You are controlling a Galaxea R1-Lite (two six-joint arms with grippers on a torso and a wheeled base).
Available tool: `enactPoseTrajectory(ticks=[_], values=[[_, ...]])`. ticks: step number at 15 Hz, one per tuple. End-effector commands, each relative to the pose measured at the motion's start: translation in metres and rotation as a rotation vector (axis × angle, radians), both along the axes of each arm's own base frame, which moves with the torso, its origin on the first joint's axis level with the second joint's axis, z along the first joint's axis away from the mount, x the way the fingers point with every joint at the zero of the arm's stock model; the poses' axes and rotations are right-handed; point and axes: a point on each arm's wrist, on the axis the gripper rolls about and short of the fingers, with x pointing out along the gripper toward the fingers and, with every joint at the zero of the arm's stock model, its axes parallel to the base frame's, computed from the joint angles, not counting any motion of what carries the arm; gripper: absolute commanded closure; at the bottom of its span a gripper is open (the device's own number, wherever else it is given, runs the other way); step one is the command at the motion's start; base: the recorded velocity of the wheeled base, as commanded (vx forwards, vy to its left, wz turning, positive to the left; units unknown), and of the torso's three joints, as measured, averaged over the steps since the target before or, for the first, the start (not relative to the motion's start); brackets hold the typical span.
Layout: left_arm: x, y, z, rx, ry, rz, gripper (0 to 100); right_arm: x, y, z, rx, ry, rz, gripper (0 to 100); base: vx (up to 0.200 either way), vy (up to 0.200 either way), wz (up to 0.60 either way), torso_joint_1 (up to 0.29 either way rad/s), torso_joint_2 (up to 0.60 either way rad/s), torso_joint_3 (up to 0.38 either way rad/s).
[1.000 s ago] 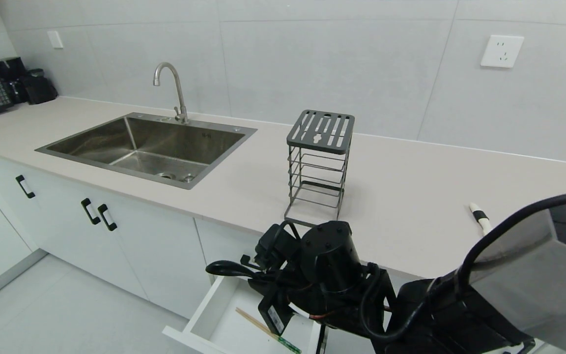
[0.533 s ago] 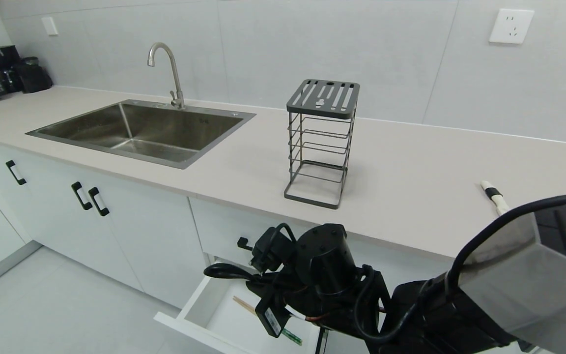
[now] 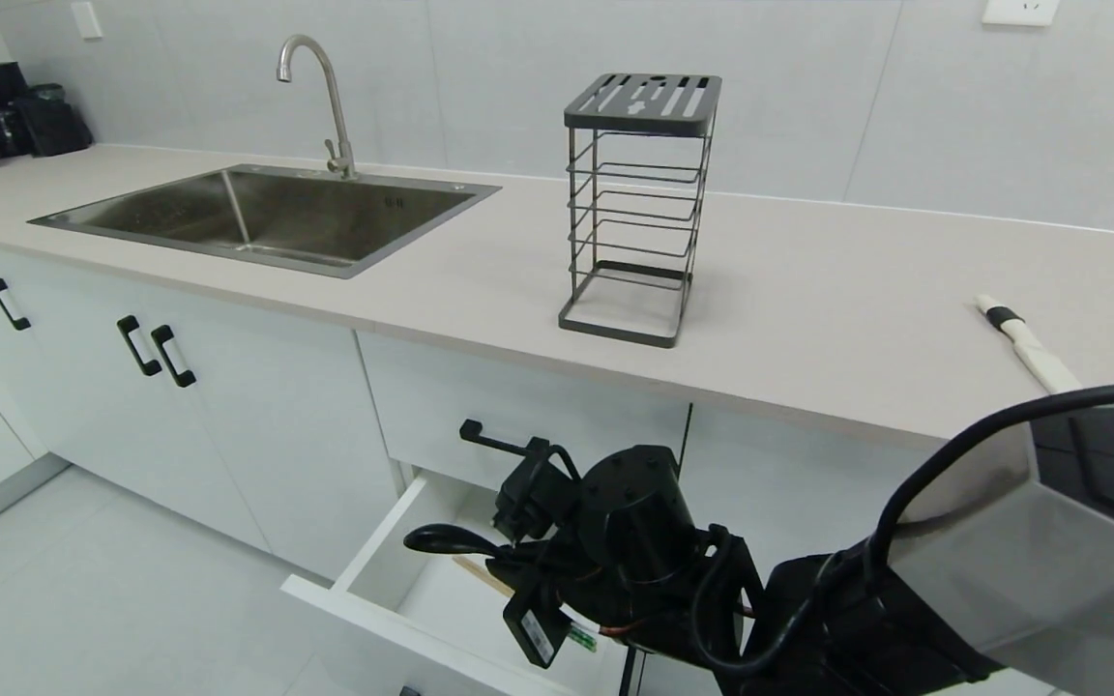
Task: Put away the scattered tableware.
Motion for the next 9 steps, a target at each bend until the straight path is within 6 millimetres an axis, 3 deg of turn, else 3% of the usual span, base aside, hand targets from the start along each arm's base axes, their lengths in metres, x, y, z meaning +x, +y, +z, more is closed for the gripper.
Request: enactPoseTrajectory(ticks=[1, 7, 9], values=[[0.0, 0.0, 0.0, 0.0, 0.0, 0.0, 0, 0.001, 0.001, 0.0, 0.002, -0.002, 0.001, 100, 0.0, 0.0, 0.0, -0.246, 0.42, 0.207], [0.0, 0.0, 0.0, 0.0, 0.0, 0.0, 0, 0.023, 0.004, -0.002, -0.01, -0.026, -0.092, 100, 0.0, 0.0, 0.0, -0.253, 0.35, 0.128], [0.0, 0.0, 0.0, 0.0, -0.001, 0.0, 0, 0.027, 0.007, -0.006, -0.034, -0.026, -0.117, 100, 0.0, 0.0, 0.0, -0.132, 0.28, 0.127]])
